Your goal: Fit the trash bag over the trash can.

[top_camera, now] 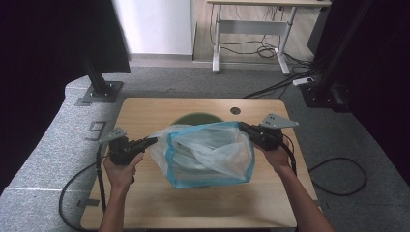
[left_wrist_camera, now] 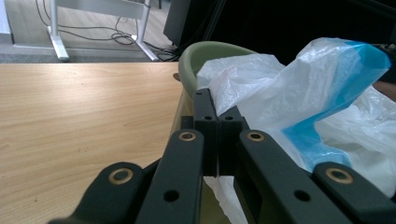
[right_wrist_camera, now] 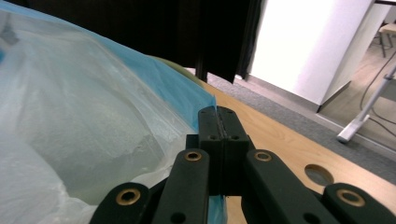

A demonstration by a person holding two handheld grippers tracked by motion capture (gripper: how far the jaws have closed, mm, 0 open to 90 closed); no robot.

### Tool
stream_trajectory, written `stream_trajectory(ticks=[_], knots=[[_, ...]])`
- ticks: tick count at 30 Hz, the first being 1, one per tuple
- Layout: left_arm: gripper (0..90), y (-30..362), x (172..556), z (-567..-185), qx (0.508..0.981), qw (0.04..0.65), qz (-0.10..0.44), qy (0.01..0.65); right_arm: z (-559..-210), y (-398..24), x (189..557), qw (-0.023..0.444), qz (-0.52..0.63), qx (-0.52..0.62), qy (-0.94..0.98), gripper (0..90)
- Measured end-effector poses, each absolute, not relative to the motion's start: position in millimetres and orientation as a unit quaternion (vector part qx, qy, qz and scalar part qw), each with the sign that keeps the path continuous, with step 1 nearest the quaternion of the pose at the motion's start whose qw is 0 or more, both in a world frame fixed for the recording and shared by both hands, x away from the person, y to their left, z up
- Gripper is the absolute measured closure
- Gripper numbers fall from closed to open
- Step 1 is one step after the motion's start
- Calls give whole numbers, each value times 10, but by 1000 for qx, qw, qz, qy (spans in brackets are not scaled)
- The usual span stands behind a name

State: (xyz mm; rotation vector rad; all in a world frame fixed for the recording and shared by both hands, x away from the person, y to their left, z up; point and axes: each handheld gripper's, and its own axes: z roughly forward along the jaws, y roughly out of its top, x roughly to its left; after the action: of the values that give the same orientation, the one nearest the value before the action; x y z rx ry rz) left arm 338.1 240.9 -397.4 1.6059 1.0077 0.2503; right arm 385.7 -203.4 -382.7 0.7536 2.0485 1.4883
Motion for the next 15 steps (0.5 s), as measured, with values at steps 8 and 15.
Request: stream_trajectory(ticks=[8,15], knots=[[896,2419,3516,-4029,682,575,93,442,-3814,-1876,4063,261,540,292,745,882],[896,2367,3571,-4066,683,566,98,452,-3930,-1792,4187,255,525,306,752,882]])
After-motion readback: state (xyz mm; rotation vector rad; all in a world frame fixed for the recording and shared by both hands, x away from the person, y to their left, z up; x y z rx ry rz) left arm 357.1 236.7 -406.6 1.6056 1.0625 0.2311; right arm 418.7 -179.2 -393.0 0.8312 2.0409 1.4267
